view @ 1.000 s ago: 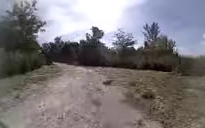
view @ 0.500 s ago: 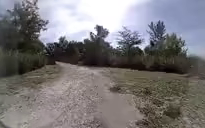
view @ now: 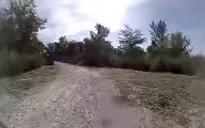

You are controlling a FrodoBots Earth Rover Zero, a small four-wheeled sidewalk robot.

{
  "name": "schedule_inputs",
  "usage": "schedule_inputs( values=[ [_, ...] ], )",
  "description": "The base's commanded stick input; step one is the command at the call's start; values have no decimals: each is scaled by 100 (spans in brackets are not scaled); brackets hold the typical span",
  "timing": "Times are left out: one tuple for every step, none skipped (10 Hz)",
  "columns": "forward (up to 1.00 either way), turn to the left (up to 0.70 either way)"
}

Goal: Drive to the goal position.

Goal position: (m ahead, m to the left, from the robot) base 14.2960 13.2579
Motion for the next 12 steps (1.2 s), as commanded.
schedule_inputs(
  values=[
    [85, 3],
    [85, 34],
    [85, 34],
    [85, 34],
    [85, 34],
    [85, 34],
    [85, 15],
    [85, 0],
    [85, 0],
    [85, 0],
    [85, 0],
    [85, 0]
  ],
)
